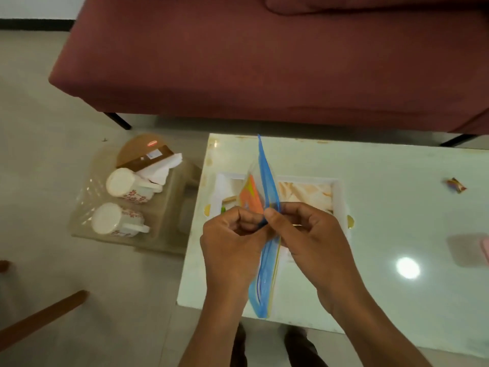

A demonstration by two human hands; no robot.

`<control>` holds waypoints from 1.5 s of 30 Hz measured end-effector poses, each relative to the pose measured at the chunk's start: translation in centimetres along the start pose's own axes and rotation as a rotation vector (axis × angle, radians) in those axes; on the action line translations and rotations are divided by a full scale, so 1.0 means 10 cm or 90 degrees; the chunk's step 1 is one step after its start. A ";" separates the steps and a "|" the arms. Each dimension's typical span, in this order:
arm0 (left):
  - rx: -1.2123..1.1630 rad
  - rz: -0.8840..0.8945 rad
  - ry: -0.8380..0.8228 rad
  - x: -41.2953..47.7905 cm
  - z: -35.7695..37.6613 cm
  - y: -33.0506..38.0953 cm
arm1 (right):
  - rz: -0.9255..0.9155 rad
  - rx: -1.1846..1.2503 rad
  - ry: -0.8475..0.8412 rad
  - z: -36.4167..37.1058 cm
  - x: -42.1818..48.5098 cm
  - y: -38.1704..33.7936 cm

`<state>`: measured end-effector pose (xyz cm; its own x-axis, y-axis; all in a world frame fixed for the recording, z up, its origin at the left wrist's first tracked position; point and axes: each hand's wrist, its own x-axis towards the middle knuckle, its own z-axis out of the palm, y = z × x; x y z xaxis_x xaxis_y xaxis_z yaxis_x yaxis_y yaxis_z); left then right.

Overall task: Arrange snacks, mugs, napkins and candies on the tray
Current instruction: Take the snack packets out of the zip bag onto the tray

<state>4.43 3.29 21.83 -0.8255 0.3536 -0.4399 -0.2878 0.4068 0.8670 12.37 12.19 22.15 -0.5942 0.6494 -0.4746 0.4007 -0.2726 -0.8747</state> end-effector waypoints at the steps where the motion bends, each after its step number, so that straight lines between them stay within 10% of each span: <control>1: 0.000 -0.003 -0.017 -0.01 0.05 -0.01 | 0.003 0.005 0.012 -0.06 0.01 0.03; 8: -0.039 -0.035 -0.130 0.03 0.11 -0.02 | 0.024 0.044 0.069 -0.28 0.04 0.15; 45: 0.025 0.127 0.204 0.43 -0.40 0.15 | -0.089 -0.173 0.209 -0.70 0.23 -0.04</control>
<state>-1.48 2.10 22.20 -0.9753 0.1505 -0.1619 -0.0916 0.3912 0.9157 15.77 18.78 22.06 -0.4199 0.8699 -0.2586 0.5275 0.0020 -0.8496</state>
